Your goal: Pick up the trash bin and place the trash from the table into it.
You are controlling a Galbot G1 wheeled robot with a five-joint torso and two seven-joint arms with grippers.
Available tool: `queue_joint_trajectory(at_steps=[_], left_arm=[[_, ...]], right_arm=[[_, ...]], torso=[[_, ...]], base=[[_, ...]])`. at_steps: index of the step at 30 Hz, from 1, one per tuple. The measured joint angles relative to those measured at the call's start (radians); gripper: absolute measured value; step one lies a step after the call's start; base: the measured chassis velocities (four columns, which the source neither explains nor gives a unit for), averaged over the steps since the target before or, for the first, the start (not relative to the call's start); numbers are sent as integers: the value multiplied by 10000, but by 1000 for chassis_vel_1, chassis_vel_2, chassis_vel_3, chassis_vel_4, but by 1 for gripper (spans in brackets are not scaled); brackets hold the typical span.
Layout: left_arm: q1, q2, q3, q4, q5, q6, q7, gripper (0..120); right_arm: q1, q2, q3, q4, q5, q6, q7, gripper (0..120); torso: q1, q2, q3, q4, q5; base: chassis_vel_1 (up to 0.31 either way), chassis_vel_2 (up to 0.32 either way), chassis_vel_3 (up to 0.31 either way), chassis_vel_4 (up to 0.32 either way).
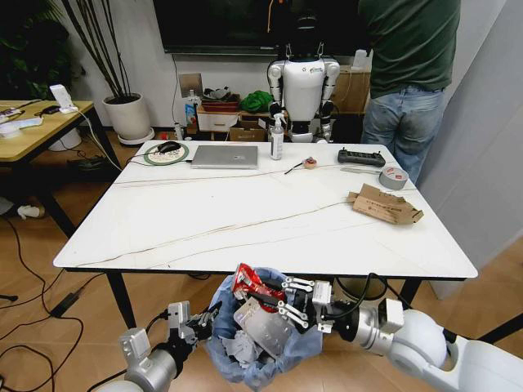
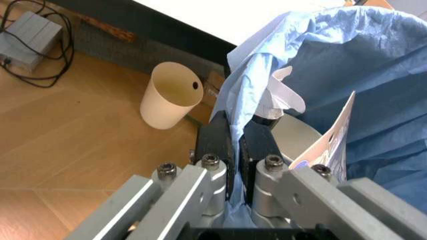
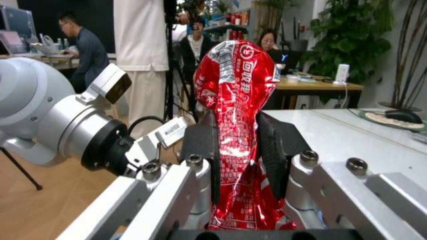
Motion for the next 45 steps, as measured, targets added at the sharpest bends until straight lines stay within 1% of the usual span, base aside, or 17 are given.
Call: queue_joint_trajectory(at_steps=[1,6,8,9,12,15,16,17,18,22,25,26,29,31,33,38,45], left_arm=[[39,-21,-12,-18,22,1,0,0],[64,-98,-9,-27,71,11,-1,0],[53,-123,10,-27,87,16,-5,0],[42,-144,19,-39,88,26,-13,0],[28,-165,21,-79,87,55,-55,0],[113,-187,-35,-156,87,75,-98,0],[113,-187,-35,-156,87,75,-98,0],[183,-210,-77,-176,109,76,-120,0],[318,-285,-206,-102,243,60,-134,0],[455,-236,-391,-98,217,21,-164,0],[454,-162,-458,-137,174,17,-175,0],[460,-95,-536,-205,97,14,-207,0],[542,-25,-612,-327,4,14,-235,0],[566,-22,-616,-340,4,14,-237,0],[613,-35,-617,-366,20,14,-237,0],[635,-72,-634,-423,45,5,-232,0],[668,-153,-660,-411,95,-7,-225,0]], right_arm=[[29,-1,-4,-12,2,-4,-49,17],[32,-41,11,-22,-27,-13,-66,30],[12,-44,30,-52,-91,-12,-68,38],[-7,-44,44,-71,-122,-10,-69,46],[-43,-36,58,-107,-163,-7,-69,52],[-81,-29,164,-124,-176,-15,-3,66],[-81,-29,164,-124,-176,-15,-3,66],[-92,-6,368,-125,-133,-91,124,72],[36,64,1209,-177,64,-571,661,84],[63,-156,2279,-410,150,-1313,2552,98],[-9,-217,2644,-572,157,-1709,2980,100],[-69,-172,3065,-913,135,-2081,3379,100],[-169,302,3968,-1843,239,-3316,4302,100],[-173,385,4086,-2010,258,-3455,4380,100],[-137,725,4492,-2860,265,-3920,4617,100],[134,1156,5010,-4535,258,-4251,4620,100],[484,1271,5243,-5471,466,-4314,4420,100]], torso=[[0,0,0,0,0],[0,0,0,-1,-3],[0,0,0,-1,-2],[0,0,0,-1,-1],[0,0,0,-1,-1],[0,0,0,-1,-1],[0,0,0,-1,-1],[0,0,0,-2,-1],[-1,0,0,-1,-1],[0,0,0,2,-1],[0,0,0,0,-8],[0,0,0,-4,-2],[0,0,0,-2,1],[0,0,0,-2,-1],[0,0,1,-1,3],[0,0,1,-2,3],[0,0,0,-1,-3]], base=[[0,0,0,0],[0,0,0,0],[0,0,0,0],[0,0,0,0],[0,0,0,0],[0,0,0,0],[0,0,0,0],[0,0,0,0],[0,0,0,0],[0,0,0,0],[0,0,0,0],[0,0,0,0],[0,0,0,0],[0,0,0,0],[0,0,0,0],[0,0,0,0],[0,0,0,0]])
